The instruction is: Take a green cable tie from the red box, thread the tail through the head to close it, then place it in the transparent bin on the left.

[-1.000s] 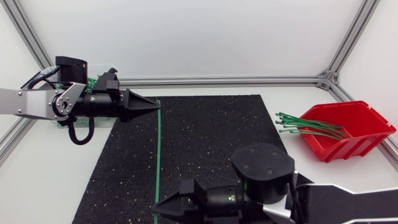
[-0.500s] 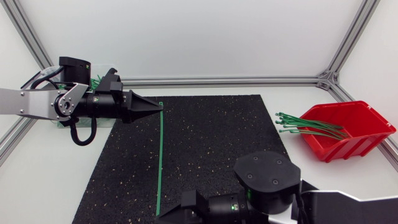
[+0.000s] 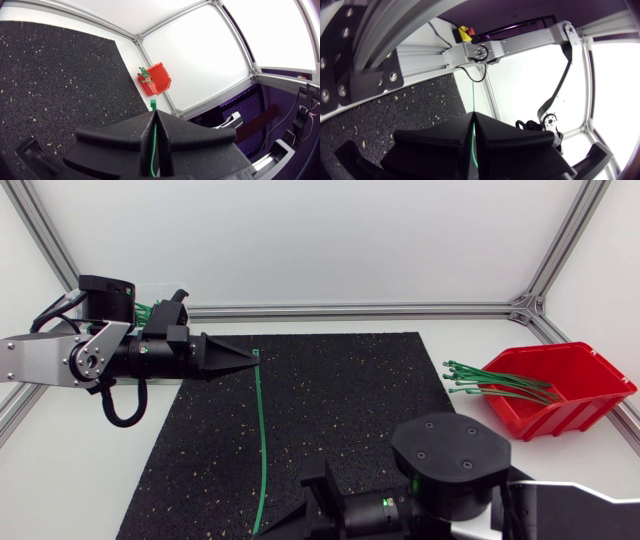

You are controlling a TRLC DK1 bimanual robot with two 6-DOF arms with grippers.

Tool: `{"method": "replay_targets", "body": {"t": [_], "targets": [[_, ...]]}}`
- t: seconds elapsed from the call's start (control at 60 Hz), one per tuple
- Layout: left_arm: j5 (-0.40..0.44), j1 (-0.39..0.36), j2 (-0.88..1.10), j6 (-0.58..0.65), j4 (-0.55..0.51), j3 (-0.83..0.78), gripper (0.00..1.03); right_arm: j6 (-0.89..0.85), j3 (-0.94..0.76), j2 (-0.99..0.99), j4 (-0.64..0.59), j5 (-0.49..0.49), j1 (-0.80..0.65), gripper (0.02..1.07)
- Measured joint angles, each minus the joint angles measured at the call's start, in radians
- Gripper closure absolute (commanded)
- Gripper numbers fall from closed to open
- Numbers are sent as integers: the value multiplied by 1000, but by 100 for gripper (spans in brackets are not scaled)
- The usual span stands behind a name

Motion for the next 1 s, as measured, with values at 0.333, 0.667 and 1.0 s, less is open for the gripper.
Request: {"method": "replay_targets", "body": {"t": [0.333,0.667,1.0], "targets": [[-70,-60,-163,15,60,-103,99,379,32,18,4,-93,-118,102],[-140,-116,-275,15,121,-177,99,634,187,19,-383,-110,-130,101],[-236,-193,-423,3,214,-251,99,879,291,-21,-685,-303,-190,101]]}}
